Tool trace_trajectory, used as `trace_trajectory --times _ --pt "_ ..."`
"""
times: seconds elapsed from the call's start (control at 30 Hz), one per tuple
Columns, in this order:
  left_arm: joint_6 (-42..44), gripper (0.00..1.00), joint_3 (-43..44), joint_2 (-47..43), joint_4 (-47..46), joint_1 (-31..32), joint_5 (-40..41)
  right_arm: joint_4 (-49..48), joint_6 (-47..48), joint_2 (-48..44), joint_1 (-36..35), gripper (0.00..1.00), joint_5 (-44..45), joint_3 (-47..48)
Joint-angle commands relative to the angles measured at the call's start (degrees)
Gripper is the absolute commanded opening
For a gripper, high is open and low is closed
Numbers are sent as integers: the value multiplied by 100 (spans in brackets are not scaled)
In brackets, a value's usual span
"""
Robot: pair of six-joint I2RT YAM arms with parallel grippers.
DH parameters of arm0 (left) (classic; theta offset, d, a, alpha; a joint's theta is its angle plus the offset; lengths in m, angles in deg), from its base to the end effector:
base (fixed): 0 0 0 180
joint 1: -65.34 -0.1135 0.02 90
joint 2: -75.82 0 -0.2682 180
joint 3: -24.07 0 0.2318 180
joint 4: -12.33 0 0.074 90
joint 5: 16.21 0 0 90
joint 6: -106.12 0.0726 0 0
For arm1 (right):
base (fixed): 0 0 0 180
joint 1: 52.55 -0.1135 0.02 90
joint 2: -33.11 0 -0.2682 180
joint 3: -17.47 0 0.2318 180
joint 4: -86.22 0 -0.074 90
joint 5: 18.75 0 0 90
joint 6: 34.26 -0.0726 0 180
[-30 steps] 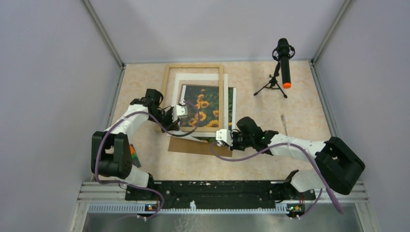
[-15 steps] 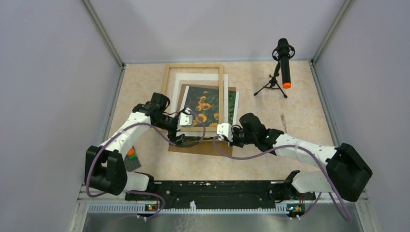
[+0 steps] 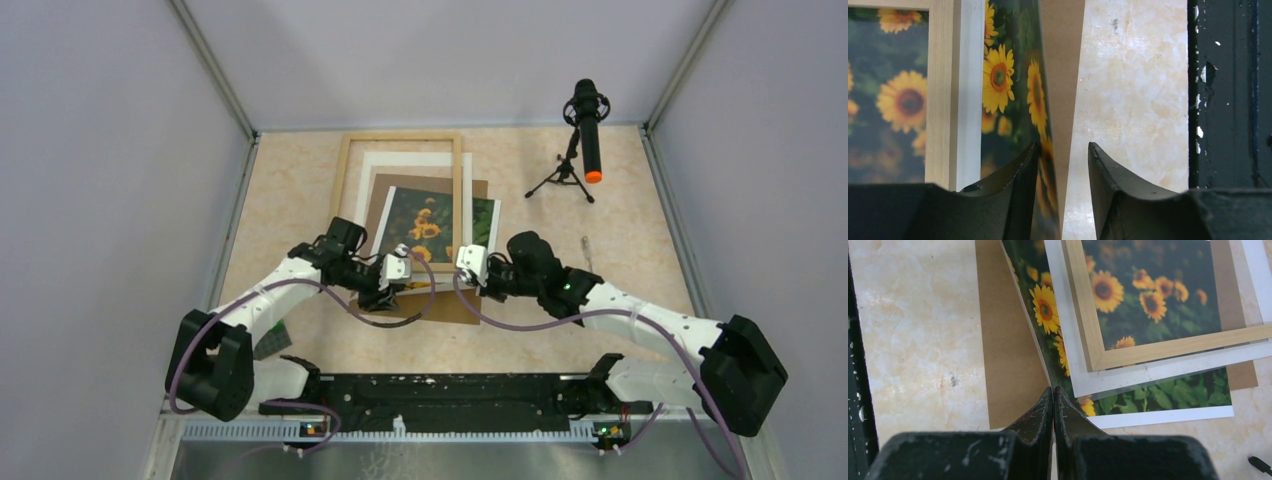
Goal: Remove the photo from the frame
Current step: Pick up the photo from the photo frame.
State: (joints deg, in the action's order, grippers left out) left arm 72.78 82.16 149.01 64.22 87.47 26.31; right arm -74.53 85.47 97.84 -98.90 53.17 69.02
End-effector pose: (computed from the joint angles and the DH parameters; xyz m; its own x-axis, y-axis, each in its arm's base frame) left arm 0.1784 -0.1303 0.1966 -0.0330 0.6229 -0.7816 0.9989 -0.0052 -0.0463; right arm 0.1576 0.1978 0.2265 0.1093 -0.5684 -0.8155 -0.9379 0.2128 -0.2741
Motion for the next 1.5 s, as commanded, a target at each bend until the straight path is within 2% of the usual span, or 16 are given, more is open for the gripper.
trace_trajectory --times 0.0,0.1,0.13,0.17,0.23,0.3,0.37,0.4,0.43,0.57,0.7,0.77,0.97,1.2,1.33,1.47 --pt "-606 40 -109 -251 -876 214 133 -173 -127 -203 -49 0 -100 138" --pt "-644 13 117 -243 -622 305 57 70 -110 -216 -50 1 -180 285" --pt "-590 3 279 -239 -367 309 29 211 -151 -222 -50 8 -174 369" --pt "-527 0 478 -235 -93 309 19 341 -209 -236 -43 16 -106 471" --pt "-349 0 1073 -215 635 309 86 666 -386 -313 -23 35 70 679" --pt "-217 0 1795 -179 1484 309 289 1086 -608 -448 61 62 109 982" --pt "-99 0 2613 -121 2413 301 405 1333 -881 -609 119 85 271 1255" --pt "163 0 2993 -94 2887 296 353 1399 -1006 -694 127 94 399 1378" --pt "265 0 3323 -105 3278 292 279 1438 -1092 -794 142 98 528 1481" --pt "-158 0 4178 -345 3523 292 209 1624 -1316 -962 204 99 1027 1893" --pt "-939 0 4954 -356 3308 289 566 1715 -1449 -1030 265 99 1343 2308" --pt "-1345 0 5395 -223 3187 268 886 1743 -1470 -1047 273 99 1493 2481" --pt "-1847 0 6641 211 2739 128 1858 1815 -1185 -1175 275 99 1621 2877" --pt "-2154 0 7047 906 1146 -368 3300 1659 -933 -1197 275 99 1789 2973" --pt "-2137 0 7786 1767 274 -928 3506 1633 -1009 -1083 292 99 1791 3012" --pt "-1943 0 8253 2358 -620 -1136 3297 1628 -1185 -956 363 99 1791 3169"
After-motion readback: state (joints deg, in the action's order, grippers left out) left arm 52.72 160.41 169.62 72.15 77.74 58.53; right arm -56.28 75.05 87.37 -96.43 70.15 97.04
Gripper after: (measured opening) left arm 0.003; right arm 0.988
